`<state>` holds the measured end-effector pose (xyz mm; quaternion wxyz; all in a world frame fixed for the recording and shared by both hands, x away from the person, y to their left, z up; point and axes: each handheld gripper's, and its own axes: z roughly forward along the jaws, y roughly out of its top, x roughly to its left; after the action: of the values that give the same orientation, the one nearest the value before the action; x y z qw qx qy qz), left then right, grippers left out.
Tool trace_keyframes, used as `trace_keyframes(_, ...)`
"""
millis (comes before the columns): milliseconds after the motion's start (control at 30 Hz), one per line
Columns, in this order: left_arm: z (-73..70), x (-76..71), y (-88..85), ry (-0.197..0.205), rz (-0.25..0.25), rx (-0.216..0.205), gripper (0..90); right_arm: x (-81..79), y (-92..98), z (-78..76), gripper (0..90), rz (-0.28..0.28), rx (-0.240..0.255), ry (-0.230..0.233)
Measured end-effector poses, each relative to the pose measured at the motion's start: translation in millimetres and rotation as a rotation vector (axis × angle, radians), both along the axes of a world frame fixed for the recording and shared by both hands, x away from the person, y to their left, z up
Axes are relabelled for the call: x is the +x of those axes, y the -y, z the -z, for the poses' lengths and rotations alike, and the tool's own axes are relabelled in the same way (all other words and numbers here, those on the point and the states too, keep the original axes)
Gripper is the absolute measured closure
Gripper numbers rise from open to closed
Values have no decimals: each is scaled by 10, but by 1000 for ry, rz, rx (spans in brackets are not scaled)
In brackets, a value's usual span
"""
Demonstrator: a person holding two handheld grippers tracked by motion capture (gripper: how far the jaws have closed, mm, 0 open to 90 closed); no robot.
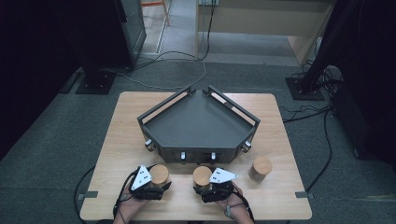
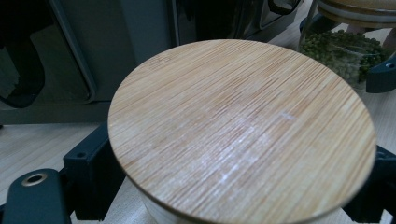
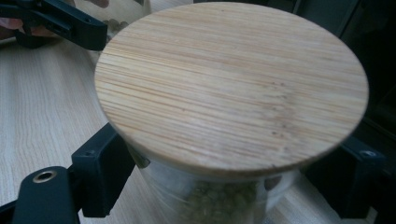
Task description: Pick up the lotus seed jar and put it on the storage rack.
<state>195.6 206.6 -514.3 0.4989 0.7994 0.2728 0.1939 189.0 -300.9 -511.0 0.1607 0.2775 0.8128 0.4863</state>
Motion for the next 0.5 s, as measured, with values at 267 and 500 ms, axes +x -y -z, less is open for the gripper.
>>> trace_keyframes(267,-5,-1,5,1,1,5,115,3,2,0,155,-2,1,0)
trace_keyframes(500,-5,-1,6,1,1,6,115,37,10,-5,155,-9,2,-12)
